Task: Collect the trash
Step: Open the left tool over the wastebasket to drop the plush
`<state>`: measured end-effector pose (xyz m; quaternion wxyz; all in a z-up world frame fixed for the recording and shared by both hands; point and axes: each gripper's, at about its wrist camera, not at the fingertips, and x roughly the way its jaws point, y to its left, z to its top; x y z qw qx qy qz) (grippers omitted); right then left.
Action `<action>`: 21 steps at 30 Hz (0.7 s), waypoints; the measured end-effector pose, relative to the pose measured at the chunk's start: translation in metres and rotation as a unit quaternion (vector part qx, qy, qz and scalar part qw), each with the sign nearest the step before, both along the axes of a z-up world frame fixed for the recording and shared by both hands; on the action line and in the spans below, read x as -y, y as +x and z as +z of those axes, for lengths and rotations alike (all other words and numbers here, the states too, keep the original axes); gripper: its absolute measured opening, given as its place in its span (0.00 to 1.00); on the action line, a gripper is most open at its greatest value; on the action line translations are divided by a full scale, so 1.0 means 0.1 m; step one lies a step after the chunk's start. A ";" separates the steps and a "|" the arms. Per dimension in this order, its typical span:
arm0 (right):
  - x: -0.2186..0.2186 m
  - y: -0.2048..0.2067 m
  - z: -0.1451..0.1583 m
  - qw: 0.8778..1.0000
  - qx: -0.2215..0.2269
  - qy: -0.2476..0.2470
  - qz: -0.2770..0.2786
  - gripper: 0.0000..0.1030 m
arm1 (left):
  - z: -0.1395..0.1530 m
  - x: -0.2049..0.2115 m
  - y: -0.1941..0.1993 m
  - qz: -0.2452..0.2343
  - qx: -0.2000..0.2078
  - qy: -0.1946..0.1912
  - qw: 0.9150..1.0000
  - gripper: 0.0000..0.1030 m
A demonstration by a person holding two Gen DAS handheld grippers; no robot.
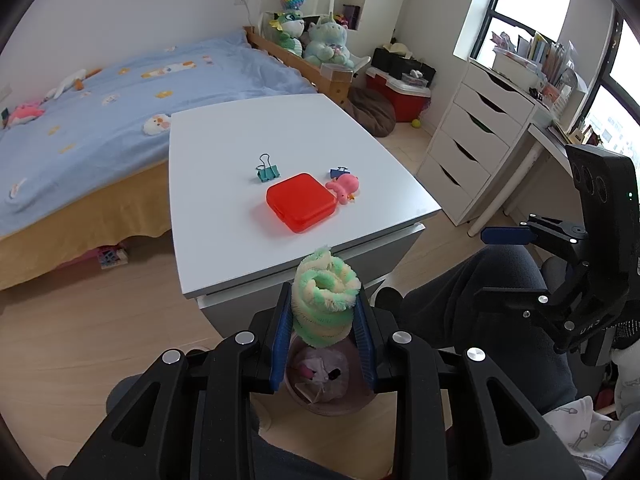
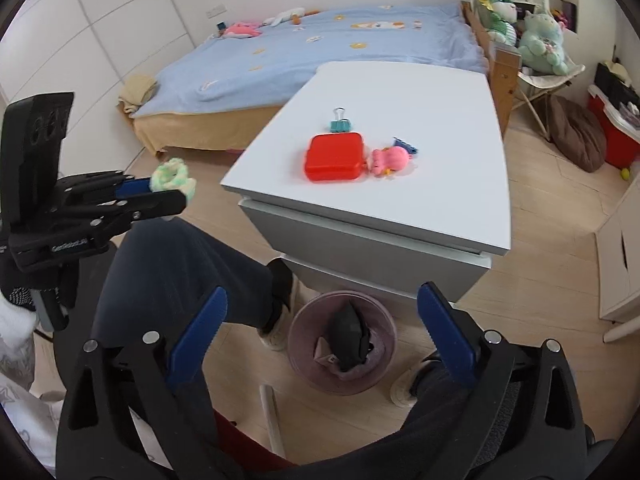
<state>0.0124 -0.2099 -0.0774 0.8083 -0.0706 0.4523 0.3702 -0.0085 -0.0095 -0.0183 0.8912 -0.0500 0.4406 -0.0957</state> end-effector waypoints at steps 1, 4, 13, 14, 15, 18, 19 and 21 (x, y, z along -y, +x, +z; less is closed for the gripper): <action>0.01 0.01 0.00 1.000 -0.001 0.001 -0.003 0.94 | -0.01 0.01 0.00 -0.002 -0.001 -0.001 1.000 0.28; 0.04 0.03 0.03 1.000 0.000 0.002 -0.010 0.94 | -0.02 0.03 0.00 -0.006 -0.002 -0.001 1.000 0.28; 0.12 0.05 0.14 0.999 0.018 0.005 -0.029 0.95 | 0.00 0.13 0.01 -0.026 -0.002 -0.006 1.000 0.28; 0.14 0.05 0.15 0.999 0.019 0.004 -0.032 0.95 | 0.00 0.15 0.01 -0.029 -0.002 -0.005 1.000 0.28; 0.15 0.06 0.16 0.999 0.021 0.005 -0.035 0.95 | 0.00 0.17 0.01 -0.032 -0.002 -0.005 0.999 0.28; 0.20 0.07 0.18 0.999 0.023 0.006 -0.043 0.95 | 0.01 0.24 0.00 -0.041 -0.002 -0.006 0.999 0.28; 0.22 0.08 0.18 0.999 0.024 0.006 -0.046 0.95 | 0.01 0.27 0.00 -0.044 -0.002 -0.006 0.999 0.28; 0.26 0.10 0.19 0.998 0.025 0.007 -0.053 0.95 | 0.02 0.32 0.00 -0.052 -0.002 -0.006 0.999 0.28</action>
